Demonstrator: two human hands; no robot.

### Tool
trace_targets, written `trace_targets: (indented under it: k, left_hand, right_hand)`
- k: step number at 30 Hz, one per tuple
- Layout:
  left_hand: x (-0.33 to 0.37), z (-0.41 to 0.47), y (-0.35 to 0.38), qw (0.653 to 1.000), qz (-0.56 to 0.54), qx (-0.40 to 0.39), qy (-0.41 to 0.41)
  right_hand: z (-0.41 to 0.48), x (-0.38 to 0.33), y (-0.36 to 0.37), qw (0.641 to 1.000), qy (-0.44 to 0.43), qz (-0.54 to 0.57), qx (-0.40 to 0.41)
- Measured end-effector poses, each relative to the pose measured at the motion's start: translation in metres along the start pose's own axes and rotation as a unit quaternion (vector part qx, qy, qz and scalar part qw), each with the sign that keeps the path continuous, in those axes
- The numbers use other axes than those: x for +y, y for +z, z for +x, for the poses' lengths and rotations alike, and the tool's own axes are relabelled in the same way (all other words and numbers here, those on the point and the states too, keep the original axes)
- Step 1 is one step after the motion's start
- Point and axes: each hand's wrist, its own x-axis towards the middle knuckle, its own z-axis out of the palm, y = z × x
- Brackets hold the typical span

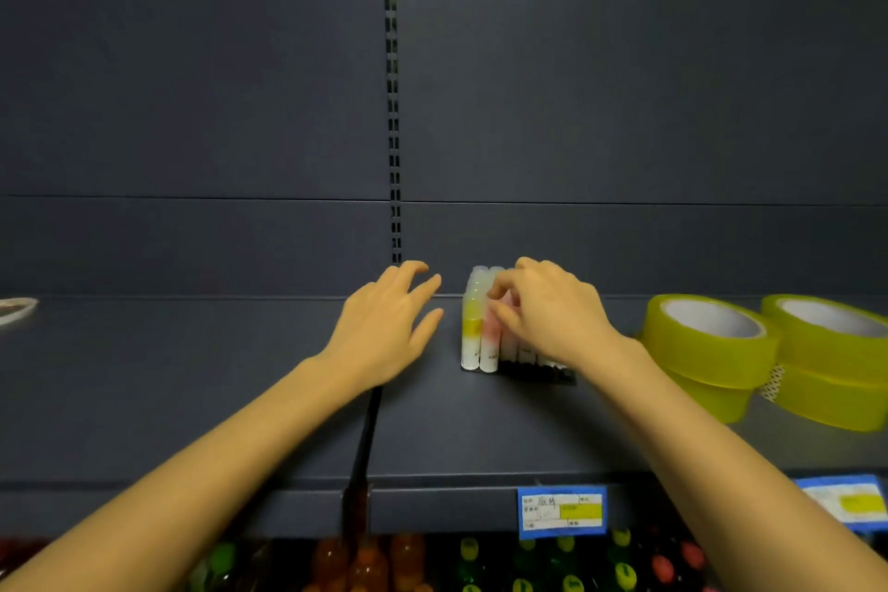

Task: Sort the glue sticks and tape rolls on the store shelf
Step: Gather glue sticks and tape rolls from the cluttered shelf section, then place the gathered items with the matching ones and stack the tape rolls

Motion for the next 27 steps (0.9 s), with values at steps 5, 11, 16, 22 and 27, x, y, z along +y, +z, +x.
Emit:
trace_targets:
  k: [5,11,16,22,27]
  left_hand:
    - [-0.025,-0.040,-0.022,0.996,-0.006,-0.004,-0.093]
    - [-0.069,-0.106,-0.053,0.979,0.019,-0.019,-0.200]
    - [-0.107,-0.164,-0.082,0.959,0.044,-0.027,-0.279]
    - [-0.165,-0.242,-0.130,0.937,0.083,-0.020,-0.338]
    - [-0.223,-0.301,-0.166,0.928,0.102,-0.025,-0.358]
  right_hand:
    - [0.011,0.001,-0.010,0.999,0.018,0.026,-0.033]
    - [0.017,-0.041,0.005,0.977,-0.049,0.207,0.030]
    - [0.018,-0.126,0.019,0.958,-0.154,0.238,-0.041]
    - [0.017,-0.239,0.036,0.936,-0.230,0.248,-0.095]
    - [0.017,-0.336,0.054,0.926,-0.250,0.256,-0.116]
